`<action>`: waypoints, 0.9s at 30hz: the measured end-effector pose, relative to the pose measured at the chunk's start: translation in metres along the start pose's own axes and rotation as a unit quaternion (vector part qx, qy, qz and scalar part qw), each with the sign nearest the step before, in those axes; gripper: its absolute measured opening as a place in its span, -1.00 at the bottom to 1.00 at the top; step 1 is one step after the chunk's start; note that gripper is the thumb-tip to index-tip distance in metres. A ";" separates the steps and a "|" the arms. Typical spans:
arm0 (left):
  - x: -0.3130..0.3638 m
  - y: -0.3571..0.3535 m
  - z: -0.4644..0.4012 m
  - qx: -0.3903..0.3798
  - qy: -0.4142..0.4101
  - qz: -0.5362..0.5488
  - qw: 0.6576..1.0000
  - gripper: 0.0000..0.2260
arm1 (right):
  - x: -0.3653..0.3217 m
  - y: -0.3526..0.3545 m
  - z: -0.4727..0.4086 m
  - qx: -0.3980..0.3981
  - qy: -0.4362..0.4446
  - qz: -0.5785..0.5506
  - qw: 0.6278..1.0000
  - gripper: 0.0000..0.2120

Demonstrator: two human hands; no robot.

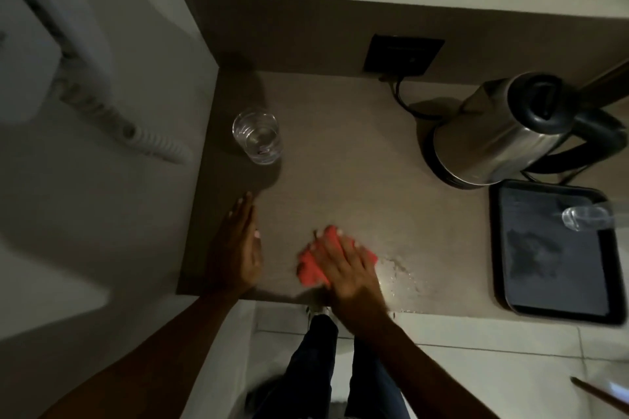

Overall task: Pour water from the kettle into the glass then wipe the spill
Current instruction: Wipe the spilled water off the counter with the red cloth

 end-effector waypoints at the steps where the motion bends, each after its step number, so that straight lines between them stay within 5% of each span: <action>1: -0.002 0.000 0.000 0.002 -0.004 0.001 1.000 -0.51 | 0.008 0.006 0.022 -0.021 0.031 0.005 0.999 -0.33; 4: -0.003 -0.001 0.000 0.007 0.010 0.001 1.000 -0.52 | 0.087 0.043 0.053 -0.020 0.028 0.015 0.999 -0.46; 6: 0.000 0.000 -0.001 0.008 0.016 -0.006 1.000 -0.52 | 0.142 0.071 0.035 0.018 -0.097 0.041 0.994 -0.55; 9: 0.000 -0.002 -0.004 0.013 0.021 -0.001 1.000 -0.50 | 0.142 0.070 -0.013 0.114 -0.335 0.046 0.934 -0.49; 11: -0.001 -0.001 -0.002 0.015 0.007 0.006 1.000 -0.50 | 0.077 0.038 -0.030 0.108 -0.288 -0.004 0.951 -0.50; 14: -0.004 -0.003 0.000 0.023 -0.006 0.012 1.000 -0.51 | -0.014 0.000 0.000 -0.002 -0.059 -0.005 0.998 -0.33; 17: -0.007 -0.003 0.002 0.030 -0.004 0.008 1.000 -0.53 | 0.028 0.023 0.033 -0.047 0.027 -0.009 0.999 -0.40; 19: -0.008 -0.006 0.002 0.021 0.002 0.006 1.000 -0.53 | 0.095 0.050 0.043 -0.028 -0.016 0.028 0.999 -0.52; 21: -0.002 -0.006 0.002 0.015 0.005 -0.006 1.000 -0.53 | 0.146 0.073 0.027 0.009 -0.161 0.044 0.986 -0.51; 23: 0.002 -0.007 -0.002 0.011 0.011 -0.014 1.000 -0.53 | 0.140 0.066 -0.020 0.061 -0.245 0.054 0.966 -0.50; 27: 0.005 0.001 -0.002 0.034 -0.002 0.014 0.999 -0.54 | 0.033 0.019 -0.104 0.054 -0.149 0.011 0.987 -0.50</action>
Point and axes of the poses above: each hand's wrist, its own z-axis away from the middle knuckle, its own y-axis out of the back of the hand, x = y × z, the point moved 7 cm from there along -z, towards the middle knuckle, and after that the axes turned 12 degrees about x, right-handed, at the moved point
